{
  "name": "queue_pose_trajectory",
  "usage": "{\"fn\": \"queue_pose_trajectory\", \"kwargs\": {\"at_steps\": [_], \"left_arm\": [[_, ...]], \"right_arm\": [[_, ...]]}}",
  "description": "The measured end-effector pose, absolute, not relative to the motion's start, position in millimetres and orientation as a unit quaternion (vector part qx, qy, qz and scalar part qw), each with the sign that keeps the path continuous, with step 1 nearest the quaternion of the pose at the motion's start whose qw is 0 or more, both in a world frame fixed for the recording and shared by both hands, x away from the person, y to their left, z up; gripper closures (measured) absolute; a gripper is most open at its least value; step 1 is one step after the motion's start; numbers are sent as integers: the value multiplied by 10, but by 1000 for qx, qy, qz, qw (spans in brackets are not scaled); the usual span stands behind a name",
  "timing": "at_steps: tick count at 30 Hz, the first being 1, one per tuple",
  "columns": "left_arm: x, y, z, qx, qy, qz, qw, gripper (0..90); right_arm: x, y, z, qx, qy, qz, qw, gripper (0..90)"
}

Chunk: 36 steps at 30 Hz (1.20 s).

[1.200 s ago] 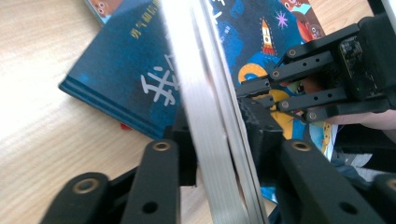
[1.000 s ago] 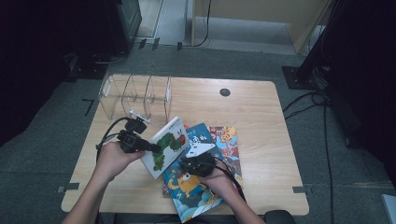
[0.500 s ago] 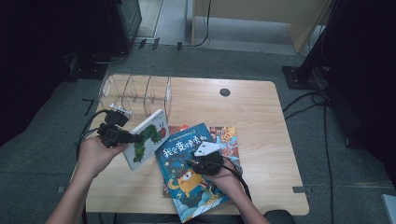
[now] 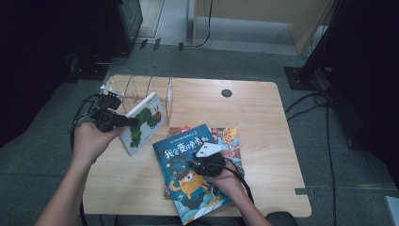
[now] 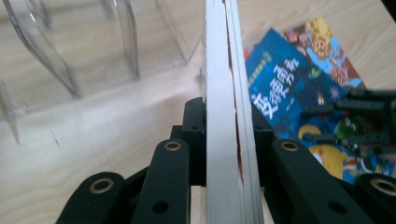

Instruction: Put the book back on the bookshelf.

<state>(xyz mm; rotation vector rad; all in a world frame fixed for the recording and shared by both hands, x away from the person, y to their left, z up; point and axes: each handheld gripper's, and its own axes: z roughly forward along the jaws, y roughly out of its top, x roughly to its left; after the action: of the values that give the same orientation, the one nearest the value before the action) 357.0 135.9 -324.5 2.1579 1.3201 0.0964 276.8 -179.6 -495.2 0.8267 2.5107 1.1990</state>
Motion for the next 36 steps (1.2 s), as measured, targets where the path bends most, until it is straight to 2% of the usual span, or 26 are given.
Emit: {"fn": "queue_pose_trajectory", "kwargs": {"at_steps": [13, 25, 36], "left_arm": [[4030, 1194, -3015, 807, 513, 68, 285, 765], [4519, 1031, -3233, 789, 545, 68, 275, 765], [4738, 853, -3402, 794, 548, 68, 253, 765]], "right_arm": [[2771, -1798, -4953, 285, 858, 410, 120, 610], [2780, -1795, -4954, 289, 857, 410, 122, 625], [2784, -1795, -4955, 288, 857, 411, 121, 628]]}}
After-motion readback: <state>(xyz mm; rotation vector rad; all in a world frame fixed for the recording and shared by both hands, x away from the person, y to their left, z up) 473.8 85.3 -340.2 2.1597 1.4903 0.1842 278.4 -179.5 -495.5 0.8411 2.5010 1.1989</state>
